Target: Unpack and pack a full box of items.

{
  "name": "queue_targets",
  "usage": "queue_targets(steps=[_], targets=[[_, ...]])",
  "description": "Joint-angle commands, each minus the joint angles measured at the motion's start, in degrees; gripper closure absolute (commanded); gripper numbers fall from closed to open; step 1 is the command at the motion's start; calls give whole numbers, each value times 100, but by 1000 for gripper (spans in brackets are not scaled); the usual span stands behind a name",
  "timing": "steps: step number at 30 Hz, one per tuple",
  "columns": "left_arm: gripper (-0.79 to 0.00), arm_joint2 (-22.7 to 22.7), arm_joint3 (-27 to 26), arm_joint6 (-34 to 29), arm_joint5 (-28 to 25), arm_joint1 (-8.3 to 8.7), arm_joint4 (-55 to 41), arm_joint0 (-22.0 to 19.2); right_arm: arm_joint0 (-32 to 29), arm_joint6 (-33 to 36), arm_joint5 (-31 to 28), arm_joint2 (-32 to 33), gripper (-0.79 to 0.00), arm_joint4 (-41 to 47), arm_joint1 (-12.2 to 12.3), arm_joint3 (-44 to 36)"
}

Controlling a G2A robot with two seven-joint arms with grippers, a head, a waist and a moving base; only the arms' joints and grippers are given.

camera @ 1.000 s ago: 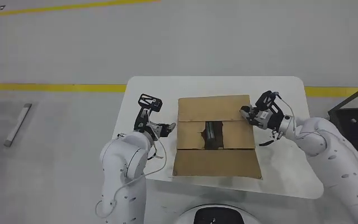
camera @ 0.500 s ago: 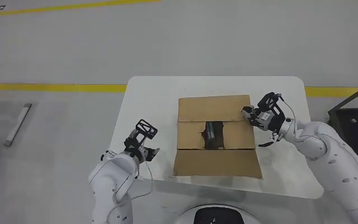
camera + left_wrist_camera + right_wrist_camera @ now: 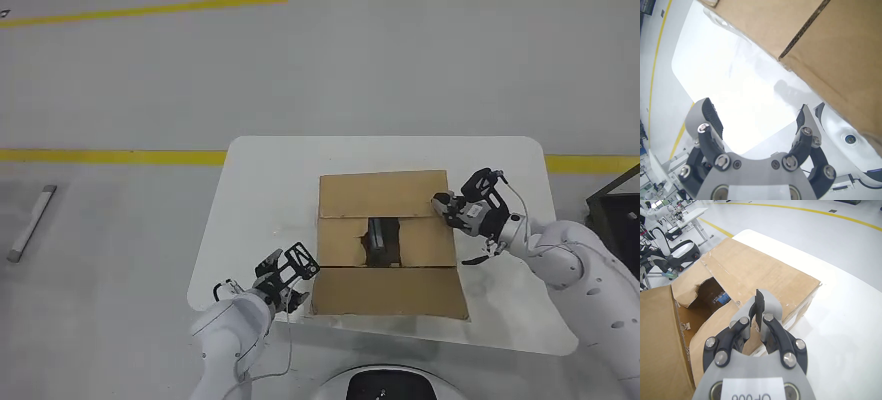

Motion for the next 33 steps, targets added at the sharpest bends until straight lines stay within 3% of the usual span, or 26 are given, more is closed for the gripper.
queue_targets(steps=[1, 17, 26, 33], targets=[[-785, 122, -21, 26, 120, -4, -88, -87, -5, 7, -17, -1, 0, 11, 2, -7], [-785, 577, 315, -195, 1061, -23, -870, -1021, 1, 78, -107, 92, 0, 103, 34, -66], [-785, 648, 934, -393, 2265, -69, -1177, -1610, 48, -127, 189, 270, 0, 213, 43, -249], [-785, 788, 1681, -355, 2725, -81, -1084, -2029, -50, -189, 351, 372, 0, 242, 53, -769]])
